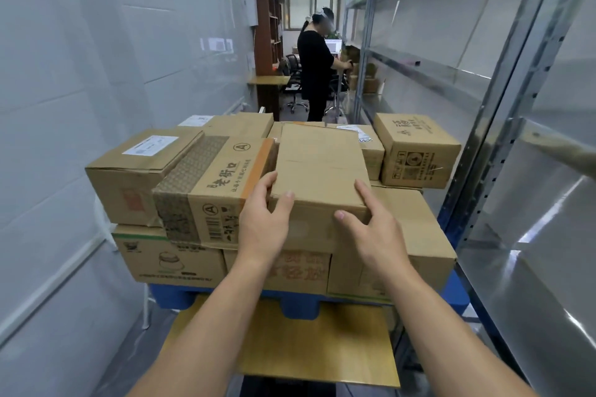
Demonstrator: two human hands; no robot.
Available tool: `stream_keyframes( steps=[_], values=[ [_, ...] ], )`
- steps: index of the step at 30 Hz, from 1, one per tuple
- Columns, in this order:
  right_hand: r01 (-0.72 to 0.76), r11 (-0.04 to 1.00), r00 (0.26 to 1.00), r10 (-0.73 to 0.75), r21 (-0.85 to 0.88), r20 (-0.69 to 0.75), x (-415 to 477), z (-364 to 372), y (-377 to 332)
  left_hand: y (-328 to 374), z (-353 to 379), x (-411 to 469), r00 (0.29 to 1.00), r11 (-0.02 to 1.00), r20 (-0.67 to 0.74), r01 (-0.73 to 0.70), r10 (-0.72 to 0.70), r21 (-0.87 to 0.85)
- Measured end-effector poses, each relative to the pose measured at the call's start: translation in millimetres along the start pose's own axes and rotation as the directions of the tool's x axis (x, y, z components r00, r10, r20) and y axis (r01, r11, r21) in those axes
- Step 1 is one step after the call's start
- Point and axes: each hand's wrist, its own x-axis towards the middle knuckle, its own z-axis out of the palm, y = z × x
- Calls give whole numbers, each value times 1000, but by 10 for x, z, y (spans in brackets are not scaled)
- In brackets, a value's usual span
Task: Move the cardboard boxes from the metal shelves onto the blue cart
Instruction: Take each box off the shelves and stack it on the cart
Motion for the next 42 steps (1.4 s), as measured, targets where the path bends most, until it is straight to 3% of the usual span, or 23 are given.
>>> stream_keyframes(
  steps=[5, 10, 12, 15, 18, 33, 39, 42],
  values=[
    [-7, 999, 1000, 8, -46, 5, 219, 52, -10, 49, -34, -6, 980, 962, -13, -194, 201, 193],
    [3, 998, 1000, -3, -69, -10, 291, 192, -15, 33, -182, 168, 896, 756, 86, -416, 436, 506],
    [18, 997, 1000, -20, -76, -14, 302, 214, -10, 4, -213, 301, 902, 686, 149, -408, 406, 602],
    [47, 992, 999, -50, -119, -15, 319, 213, -6, -47, -240, 459, 937, 585, 258, -349, 236, 732],
    [61, 985, 998, -63, -163, -6, 343, 222, 1, -49, -270, 526, 942, 533, 306, -329, 134, 779],
    [36, 996, 994, -27, -81, 108, 453, 205, 18, -48, -269, 558, 951, 512, 298, -299, 85, 805],
    [17, 1000, 999, -17, 6, 42, 330, 168, 54, -56, -295, 522, 947, 515, 302, -314, 111, 797],
    [52, 998, 999, -51, 42, -6, 203, 177, 11, -30, -299, 493, 939, 578, 303, -339, 162, 742]
  ],
)
